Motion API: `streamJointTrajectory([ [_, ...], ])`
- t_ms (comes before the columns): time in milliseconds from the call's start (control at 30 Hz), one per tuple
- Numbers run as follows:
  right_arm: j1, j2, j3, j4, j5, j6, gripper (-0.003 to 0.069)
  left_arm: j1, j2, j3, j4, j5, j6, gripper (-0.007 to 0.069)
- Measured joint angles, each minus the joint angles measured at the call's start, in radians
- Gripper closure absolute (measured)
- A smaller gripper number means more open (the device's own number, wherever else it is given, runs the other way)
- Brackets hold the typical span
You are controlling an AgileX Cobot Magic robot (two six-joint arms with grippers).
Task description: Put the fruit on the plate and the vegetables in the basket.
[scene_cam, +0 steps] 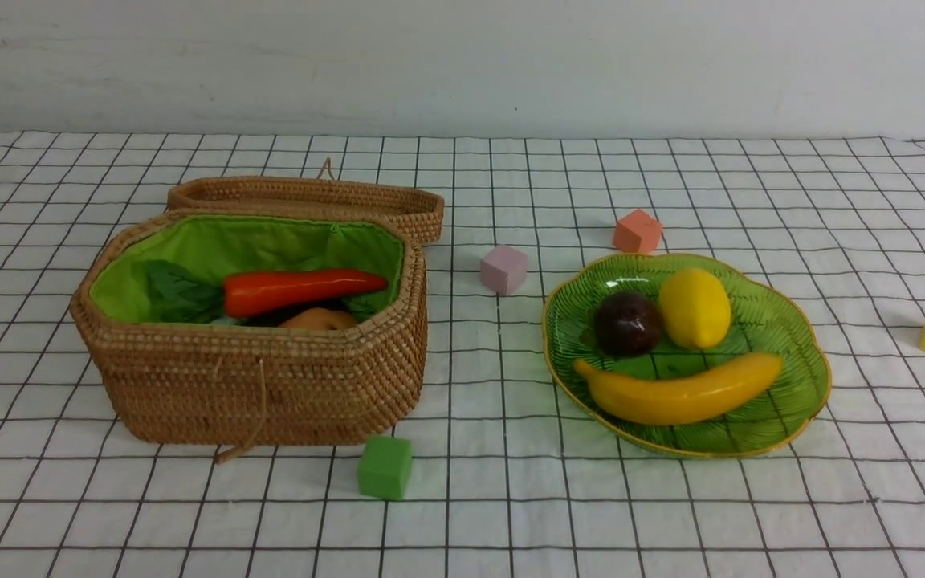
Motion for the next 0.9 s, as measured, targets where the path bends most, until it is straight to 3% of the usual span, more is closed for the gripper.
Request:
streamJointTrajectory([
  [267, -0.002, -0.110, 0.003, 0.000, 0.003, 0.001, 0.0638, 0.000, 0.000, 0.006, 0.000, 0.044, 0.000, 0.0637],
  [367, -0.065, -0.171, 0.014, -0.026, 0.005, -0.010, 0.0638, 0.000, 0.000, 0.007, 0.000, 0.046, 0.000, 0.0637],
  [433, -0.174, -0.257, 0.064, -0.053, -0.021, -0.065, 0.0638, 0.000, 0.001, 0.007, 0.000, 0.047, 0.000, 0.0637],
  [533, -0.308, -0.352, 0.165, -0.056, -0.174, -0.142, 0.0638, 0.000, 0.001, 0.007, 0.000, 0.047, 0.000, 0.0637],
  [700, -0.543, -0.568, 0.550, 0.016, -0.619, -0.226, 0.0638, 0.000, 0.001, 0.007, 0.000, 0.049, 0.000, 0.0633],
  [900, -0.597, -0.668, 0.833, 0.035, -0.818, -0.229, 0.0638, 0.000, 0.001, 0.007, 0.000, 0.050, 0.000, 0.0629],
])
